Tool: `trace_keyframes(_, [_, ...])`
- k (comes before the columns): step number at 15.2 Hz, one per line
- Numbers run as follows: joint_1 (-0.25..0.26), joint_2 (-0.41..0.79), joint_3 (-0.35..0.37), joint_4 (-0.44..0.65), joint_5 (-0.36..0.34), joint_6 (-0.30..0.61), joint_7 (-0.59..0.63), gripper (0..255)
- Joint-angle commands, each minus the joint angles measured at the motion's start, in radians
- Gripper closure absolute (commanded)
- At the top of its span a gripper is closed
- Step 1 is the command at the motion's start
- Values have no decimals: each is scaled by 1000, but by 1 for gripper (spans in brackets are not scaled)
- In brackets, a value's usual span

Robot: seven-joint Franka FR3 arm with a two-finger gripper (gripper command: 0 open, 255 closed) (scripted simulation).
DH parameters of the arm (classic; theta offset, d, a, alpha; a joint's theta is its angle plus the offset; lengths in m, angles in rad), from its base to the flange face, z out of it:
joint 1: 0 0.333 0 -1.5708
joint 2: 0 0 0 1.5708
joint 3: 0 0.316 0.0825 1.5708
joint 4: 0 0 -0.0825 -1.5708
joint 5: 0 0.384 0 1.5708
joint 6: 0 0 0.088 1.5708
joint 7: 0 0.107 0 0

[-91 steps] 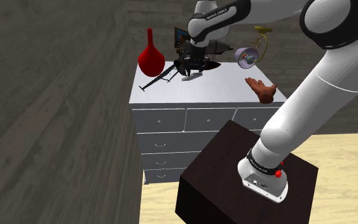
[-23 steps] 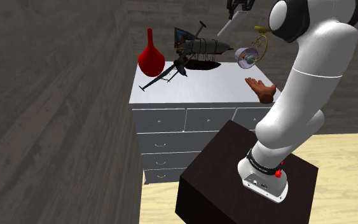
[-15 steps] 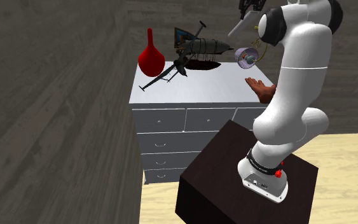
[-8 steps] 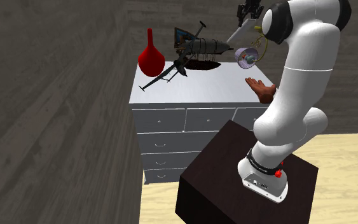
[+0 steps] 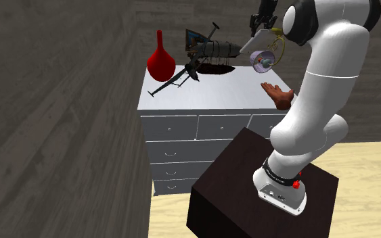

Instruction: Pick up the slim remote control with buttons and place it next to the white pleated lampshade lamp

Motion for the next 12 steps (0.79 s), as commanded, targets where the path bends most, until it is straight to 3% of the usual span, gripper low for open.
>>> trace_keyframes(1, [7, -14, 1, -45, -5, 33, 2, 255])
trace_keyframes(12, [23, -41, 5, -230, -15, 193, 1, 255])
